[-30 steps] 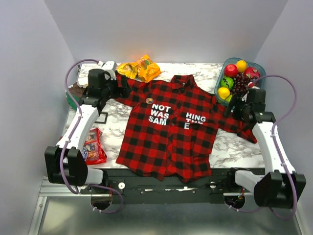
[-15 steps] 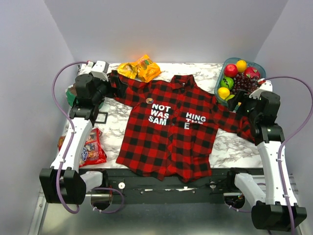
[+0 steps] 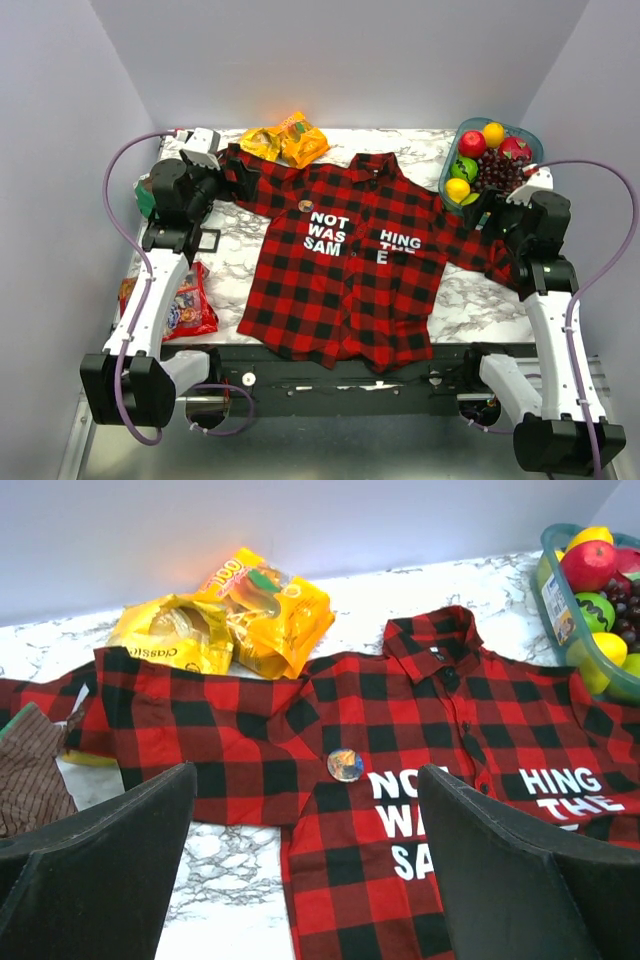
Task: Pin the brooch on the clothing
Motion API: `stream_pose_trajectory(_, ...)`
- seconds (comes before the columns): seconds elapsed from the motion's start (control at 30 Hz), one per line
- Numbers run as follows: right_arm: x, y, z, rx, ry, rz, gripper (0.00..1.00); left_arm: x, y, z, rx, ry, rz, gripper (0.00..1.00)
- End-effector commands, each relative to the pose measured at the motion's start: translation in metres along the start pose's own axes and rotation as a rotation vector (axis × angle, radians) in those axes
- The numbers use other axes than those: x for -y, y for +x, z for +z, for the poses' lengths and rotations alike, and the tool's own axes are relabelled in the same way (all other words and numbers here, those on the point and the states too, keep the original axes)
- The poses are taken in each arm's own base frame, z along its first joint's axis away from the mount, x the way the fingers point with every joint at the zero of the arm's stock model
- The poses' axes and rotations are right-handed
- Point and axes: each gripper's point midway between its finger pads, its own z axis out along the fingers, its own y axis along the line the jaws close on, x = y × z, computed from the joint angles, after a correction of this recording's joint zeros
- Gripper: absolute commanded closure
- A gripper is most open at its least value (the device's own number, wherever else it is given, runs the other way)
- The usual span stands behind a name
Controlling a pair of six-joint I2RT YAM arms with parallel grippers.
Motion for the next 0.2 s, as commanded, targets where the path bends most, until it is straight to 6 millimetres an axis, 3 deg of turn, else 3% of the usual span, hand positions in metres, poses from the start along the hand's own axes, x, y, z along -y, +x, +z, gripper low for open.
stream_pose_trajectory(0.0,-0.0029,-0.0019,-0.0010,0.023,-0.023,-0.021,0.17,0.0031,-0.0164,-0.0040,0.061,0.001,0.037,0.01)
stream_pose_trajectory(0.17,-0.0041,-0.0044,-0.0030,0.033,-0.027,-0.024,0.17,0.0027,-0.0159,-0.0042,0.060,-0.004,0.035,0.01)
